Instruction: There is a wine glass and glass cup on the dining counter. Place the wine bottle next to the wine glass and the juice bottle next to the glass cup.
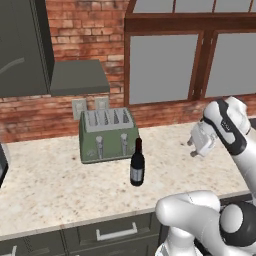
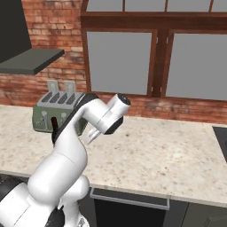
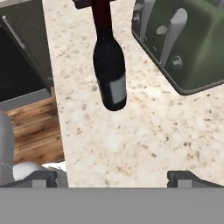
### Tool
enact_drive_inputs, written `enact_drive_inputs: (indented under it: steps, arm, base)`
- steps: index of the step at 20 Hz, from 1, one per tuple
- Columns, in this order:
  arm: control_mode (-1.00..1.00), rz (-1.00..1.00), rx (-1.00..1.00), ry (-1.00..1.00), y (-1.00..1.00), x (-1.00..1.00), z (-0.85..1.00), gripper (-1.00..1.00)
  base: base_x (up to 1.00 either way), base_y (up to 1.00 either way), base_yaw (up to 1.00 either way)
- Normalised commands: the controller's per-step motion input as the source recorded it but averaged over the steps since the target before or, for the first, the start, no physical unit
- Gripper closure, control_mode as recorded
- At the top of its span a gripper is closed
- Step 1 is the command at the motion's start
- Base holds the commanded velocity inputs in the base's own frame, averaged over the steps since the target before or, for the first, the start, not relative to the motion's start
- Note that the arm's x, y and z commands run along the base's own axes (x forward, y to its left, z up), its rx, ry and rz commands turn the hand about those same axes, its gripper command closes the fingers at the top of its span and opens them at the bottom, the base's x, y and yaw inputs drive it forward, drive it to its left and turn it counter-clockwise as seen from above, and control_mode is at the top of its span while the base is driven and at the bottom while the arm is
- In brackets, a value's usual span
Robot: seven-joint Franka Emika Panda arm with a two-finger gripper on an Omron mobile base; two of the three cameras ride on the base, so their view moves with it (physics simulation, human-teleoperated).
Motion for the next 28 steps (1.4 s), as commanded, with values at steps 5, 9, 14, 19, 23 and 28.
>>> enact_drive_inputs:
  steps: [5,9,14,19,23,28]
  arm:
    - [-1.00,0.14,0.07,-0.10,0.26,0.00,0.00,-1.00]
    - [-1.00,0.03,0.09,-0.13,0.21,-0.03,0.00,-1.00]
    - [-1.00,0.00,0.11,-0.15,0.23,-0.11,0.00,-1.00]
    - [-1.00,-0.01,0.08,-0.08,0.30,-0.02,0.00,-1.00]
    - [-1.00,0.00,0.08,0.00,0.28,0.10,0.00,-1.00]
    - [-1.00,0.00,0.10,0.00,0.24,0.06,0.00,-1.00]
  base:
    - [0.00,0.00,0.00]
    - [0.00,0.00,0.00]
    - [0.00,0.00,0.00]
    - [0.00,0.00,0.00]
    - [0.00,0.00,0.00]
    - [0.00,0.00,0.00]
